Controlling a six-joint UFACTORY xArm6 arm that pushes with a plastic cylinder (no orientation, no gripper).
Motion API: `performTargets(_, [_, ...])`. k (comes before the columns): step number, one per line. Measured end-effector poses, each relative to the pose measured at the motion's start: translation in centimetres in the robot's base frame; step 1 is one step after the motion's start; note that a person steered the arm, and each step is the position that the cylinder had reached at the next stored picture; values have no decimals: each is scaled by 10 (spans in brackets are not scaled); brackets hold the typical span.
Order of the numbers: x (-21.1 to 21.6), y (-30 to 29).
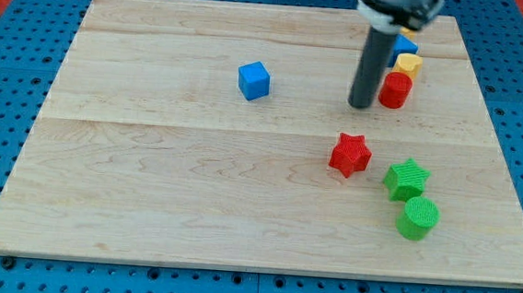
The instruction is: Move the blue cube a bit left
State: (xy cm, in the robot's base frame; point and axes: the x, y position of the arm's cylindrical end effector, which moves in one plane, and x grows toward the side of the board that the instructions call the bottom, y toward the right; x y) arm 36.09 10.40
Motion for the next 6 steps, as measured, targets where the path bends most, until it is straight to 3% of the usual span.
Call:
performTargets(2, [-36,-192])
performTargets(4, [-11,-67])
performTargets(5, [16,-127])
performTargets(6, [-20,-224])
